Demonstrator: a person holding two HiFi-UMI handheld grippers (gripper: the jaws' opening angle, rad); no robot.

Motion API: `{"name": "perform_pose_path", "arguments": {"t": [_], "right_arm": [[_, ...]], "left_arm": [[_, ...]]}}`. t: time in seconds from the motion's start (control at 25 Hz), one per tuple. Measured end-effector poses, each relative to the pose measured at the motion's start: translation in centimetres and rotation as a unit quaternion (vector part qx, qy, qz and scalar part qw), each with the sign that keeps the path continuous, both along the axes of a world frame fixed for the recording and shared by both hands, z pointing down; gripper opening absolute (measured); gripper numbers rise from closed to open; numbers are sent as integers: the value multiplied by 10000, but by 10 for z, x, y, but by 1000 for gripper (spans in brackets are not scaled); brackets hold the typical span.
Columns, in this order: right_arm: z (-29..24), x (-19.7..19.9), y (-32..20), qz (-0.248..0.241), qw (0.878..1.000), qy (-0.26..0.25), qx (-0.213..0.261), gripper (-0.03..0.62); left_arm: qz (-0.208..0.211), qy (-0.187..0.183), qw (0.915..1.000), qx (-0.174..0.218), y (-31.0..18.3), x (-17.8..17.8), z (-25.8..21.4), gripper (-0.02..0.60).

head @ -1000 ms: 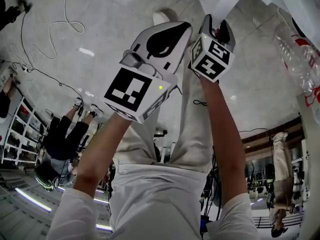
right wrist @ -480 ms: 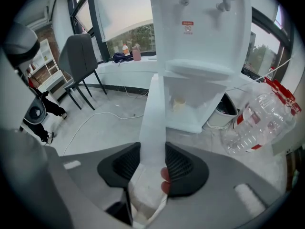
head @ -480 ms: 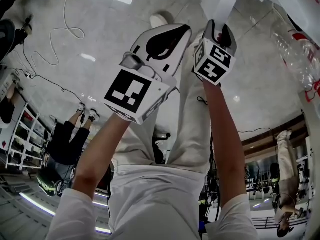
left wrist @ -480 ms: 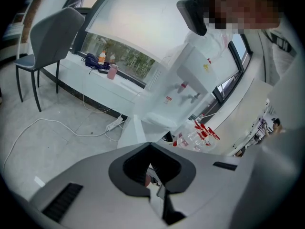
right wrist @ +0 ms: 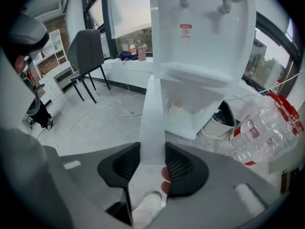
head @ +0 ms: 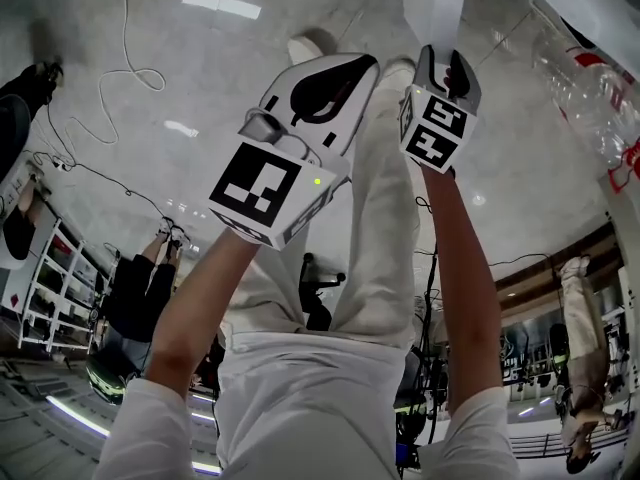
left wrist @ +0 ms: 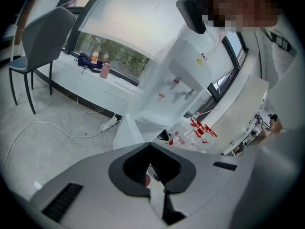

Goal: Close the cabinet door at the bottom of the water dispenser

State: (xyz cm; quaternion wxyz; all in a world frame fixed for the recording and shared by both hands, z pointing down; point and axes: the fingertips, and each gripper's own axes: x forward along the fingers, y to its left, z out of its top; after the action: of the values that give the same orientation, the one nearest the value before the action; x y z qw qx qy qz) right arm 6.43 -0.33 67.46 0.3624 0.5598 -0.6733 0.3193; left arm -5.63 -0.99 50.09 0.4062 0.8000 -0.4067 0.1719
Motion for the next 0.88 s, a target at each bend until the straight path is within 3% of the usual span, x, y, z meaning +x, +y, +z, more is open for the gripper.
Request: {"name": "perform_pose_path", "arguments": {"t": [0.88], "right_arm": [[-3, 68, -23, -904, 9945, 476, 228, 175]], "left_arm": [[315, 57, 9994, 113, 0, 40, -5, 3]]}}
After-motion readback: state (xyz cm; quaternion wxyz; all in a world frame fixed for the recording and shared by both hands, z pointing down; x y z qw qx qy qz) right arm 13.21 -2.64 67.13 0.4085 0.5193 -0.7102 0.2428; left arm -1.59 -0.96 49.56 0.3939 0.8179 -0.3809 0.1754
